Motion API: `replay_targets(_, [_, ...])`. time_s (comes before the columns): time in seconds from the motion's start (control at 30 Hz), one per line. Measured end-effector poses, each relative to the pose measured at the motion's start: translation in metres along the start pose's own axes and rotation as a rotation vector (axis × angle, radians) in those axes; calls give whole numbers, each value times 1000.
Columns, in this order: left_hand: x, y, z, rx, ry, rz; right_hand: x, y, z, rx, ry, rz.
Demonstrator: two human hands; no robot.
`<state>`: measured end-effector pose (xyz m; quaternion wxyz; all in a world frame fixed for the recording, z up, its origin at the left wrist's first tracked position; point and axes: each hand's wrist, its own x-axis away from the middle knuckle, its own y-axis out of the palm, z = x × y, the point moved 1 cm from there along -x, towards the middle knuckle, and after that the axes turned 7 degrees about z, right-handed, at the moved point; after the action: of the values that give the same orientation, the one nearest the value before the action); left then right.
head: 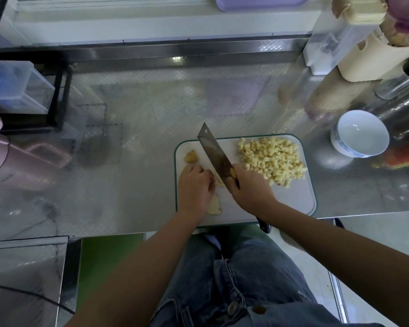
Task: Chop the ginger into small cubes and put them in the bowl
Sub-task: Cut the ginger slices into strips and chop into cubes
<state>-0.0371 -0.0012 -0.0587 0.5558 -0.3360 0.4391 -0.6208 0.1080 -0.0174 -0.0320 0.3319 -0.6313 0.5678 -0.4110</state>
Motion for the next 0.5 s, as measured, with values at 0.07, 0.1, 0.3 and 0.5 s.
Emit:
replay_targets(0.07, [0,-2,0,-29,4,30,2,4,-3,40,-21,-13])
replay_targets(0.1, [0,-3,1,-31,-4,36,3,5,-4,54,-18,-19])
replay_targets(0.3, [0,-5,5,-22,5,65,6,15,-4,54,17,-47])
replay_targets(0.5, [-1,-3,3,-13,-5,80,2,22,-3,32,19,-18])
